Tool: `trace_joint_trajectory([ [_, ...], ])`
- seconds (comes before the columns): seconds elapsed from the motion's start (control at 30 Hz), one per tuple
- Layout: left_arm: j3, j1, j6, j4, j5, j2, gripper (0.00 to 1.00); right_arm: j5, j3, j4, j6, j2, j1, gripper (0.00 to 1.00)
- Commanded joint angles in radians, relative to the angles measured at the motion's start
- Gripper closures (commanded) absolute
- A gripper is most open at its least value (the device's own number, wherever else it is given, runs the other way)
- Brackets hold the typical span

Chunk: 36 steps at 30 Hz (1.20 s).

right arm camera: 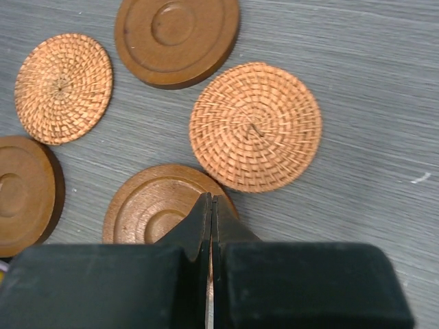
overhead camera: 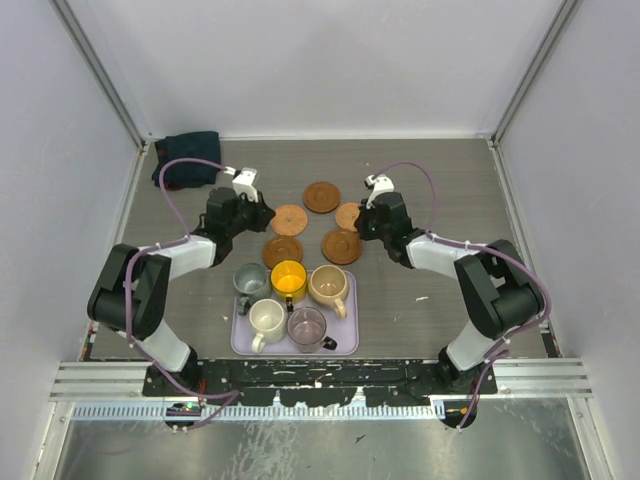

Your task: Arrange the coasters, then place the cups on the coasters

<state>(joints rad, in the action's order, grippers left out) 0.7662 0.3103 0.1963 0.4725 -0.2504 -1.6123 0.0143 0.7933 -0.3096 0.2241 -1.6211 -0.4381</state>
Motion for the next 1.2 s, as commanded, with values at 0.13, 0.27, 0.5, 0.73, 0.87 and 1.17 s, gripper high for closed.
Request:
trace_joint_trajectory([
  [0.13,0.132,0.037,0.015,-0.065,-0.072,-0.083,0.95,-0.124,0.133,0.02,0.054,-0.088,-0.03,0.99],
  [0.27,0.146,0.053,0.028,-0.089,-0.087,-0.102,0.93,-0.13,0.143,0.04,0.068,-0.114,-0.071,0.99],
  [0.5,0.205,0.075,0.017,-0.195,-0.1,-0.135,0.92,-0.116,0.169,0.108,0.086,-0.143,-0.116,0.99],
  [0.73,0.244,0.082,0.015,-0.259,-0.087,-0.185,0.9,-0.123,0.202,0.16,0.101,-0.184,-0.12,0.99],
  [0.87,0.289,0.082,0.007,-0.309,-0.091,-0.23,0.88,-0.126,0.254,0.189,0.1,-0.246,-0.119,0.99],
  [1.17,0.383,0.081,-0.01,-0.424,-0.004,-0.295,0.87,-0.15,0.425,0.247,0.073,-0.388,-0.12,0.99],
])
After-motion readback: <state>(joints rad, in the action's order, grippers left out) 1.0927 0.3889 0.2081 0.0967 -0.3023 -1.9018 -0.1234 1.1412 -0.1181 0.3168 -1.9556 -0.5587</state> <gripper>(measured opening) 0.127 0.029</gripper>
